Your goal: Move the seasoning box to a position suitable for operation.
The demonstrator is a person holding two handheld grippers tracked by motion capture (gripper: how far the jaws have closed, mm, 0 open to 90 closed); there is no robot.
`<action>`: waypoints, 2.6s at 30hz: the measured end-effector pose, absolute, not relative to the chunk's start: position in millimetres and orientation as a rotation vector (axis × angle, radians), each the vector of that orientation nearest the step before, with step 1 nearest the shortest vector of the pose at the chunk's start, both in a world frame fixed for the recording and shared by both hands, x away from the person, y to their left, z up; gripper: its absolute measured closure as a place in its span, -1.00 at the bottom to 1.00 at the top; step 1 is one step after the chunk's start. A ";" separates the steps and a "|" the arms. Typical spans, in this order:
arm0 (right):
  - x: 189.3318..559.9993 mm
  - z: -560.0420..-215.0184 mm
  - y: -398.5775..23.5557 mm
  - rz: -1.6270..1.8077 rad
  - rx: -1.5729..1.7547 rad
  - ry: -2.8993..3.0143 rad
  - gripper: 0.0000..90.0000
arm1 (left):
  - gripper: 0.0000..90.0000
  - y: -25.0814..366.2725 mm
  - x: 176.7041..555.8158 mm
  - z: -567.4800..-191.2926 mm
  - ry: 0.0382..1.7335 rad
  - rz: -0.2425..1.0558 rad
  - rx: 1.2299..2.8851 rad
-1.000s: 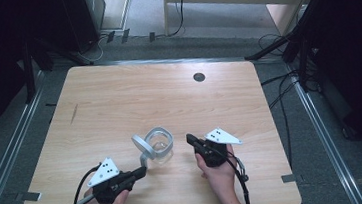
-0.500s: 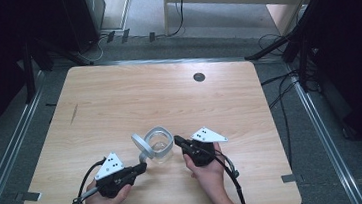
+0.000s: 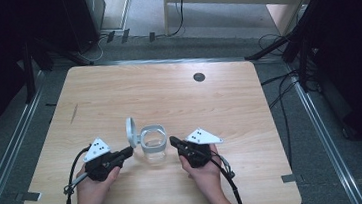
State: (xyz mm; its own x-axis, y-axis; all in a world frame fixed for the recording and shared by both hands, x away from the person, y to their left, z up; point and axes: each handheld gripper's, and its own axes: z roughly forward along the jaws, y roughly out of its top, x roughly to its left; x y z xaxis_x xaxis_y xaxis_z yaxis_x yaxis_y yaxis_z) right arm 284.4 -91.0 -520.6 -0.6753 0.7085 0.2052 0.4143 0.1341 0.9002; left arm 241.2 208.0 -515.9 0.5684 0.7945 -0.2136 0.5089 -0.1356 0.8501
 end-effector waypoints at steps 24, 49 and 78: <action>303.3 -519.7 -79.1 1.619 0.968 2.218 1.00 | 0.96 191.9 305.3 -511.2 1.117 0.303 1.725; 271.9 -515.9 -80.1 1.608 1.035 2.167 1.00 | 1.00 178.5 250.2 -512.5 1.178 0.401 1.674; 330.7 -470.6 -91.7 1.576 1.144 2.051 1.00 | -0.70 319.8 209.1 -550.3 1.373 0.610 1.574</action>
State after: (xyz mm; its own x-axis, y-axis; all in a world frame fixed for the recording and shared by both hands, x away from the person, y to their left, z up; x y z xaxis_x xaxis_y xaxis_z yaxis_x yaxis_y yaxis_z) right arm 330.7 -91.7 -470.6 -0.6318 0.7443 0.2162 0.4007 0.0749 0.9131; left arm 209.1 319.8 -550.3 0.2518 0.9468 -0.2004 0.4858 0.0554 0.8723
